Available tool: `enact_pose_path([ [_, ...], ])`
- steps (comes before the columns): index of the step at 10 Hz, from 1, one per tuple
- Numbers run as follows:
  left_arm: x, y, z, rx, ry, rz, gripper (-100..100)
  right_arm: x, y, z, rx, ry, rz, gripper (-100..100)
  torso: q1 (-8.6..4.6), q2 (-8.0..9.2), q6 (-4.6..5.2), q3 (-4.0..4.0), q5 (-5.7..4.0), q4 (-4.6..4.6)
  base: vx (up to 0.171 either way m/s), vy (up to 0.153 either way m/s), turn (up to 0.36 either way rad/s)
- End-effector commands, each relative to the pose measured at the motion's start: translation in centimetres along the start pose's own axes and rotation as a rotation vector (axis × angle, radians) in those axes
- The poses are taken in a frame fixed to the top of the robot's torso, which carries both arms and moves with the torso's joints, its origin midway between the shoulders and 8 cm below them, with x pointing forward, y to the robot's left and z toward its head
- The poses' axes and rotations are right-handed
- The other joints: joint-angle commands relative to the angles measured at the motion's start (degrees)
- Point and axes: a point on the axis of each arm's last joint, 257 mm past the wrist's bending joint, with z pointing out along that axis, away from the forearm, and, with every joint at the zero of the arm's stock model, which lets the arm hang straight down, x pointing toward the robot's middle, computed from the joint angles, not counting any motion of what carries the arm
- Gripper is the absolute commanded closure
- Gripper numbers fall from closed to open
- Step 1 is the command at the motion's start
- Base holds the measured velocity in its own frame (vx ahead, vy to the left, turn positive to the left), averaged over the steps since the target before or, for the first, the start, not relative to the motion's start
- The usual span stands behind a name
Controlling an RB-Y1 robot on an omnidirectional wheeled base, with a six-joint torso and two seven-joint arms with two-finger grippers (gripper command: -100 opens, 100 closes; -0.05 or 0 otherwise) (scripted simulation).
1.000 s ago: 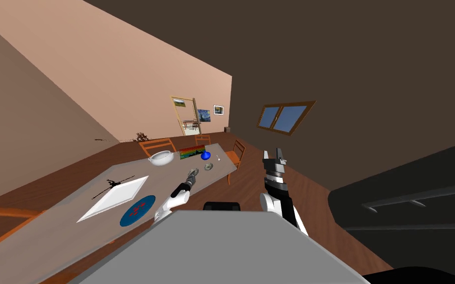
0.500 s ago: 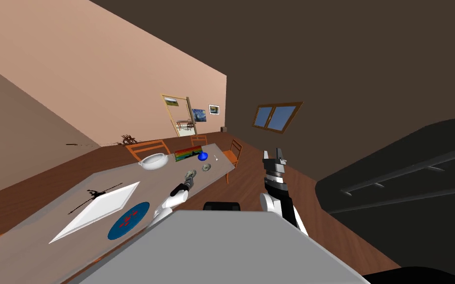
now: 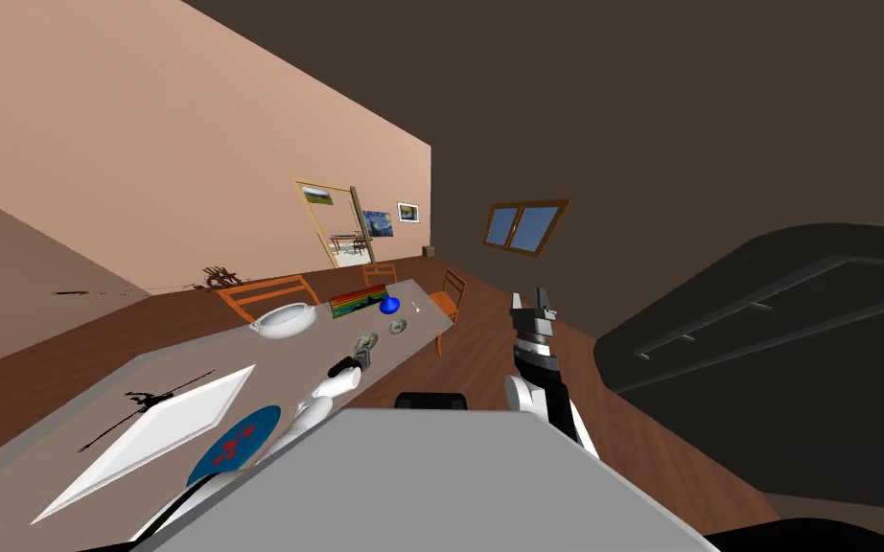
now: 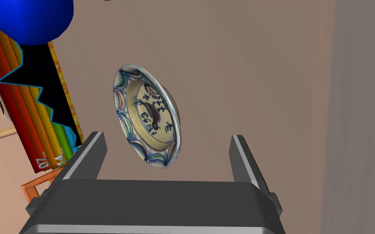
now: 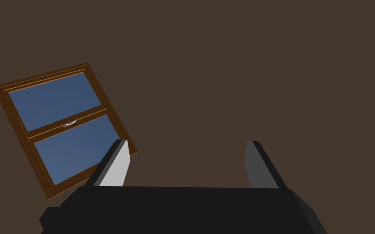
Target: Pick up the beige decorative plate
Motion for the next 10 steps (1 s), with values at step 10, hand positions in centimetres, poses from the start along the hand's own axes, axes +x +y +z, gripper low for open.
enact_pose_path([
  [10, -7.7, 2.4, 0.6, -0.18, -0.138, -0.114, -100, 0.0, 0.0, 0.0, 0.0, 0.0, 0.0, 0, -0.02, -0.01, -0.03, 0.0, 0.0, 0.0, -0.012, 0.034, -0.128],
])
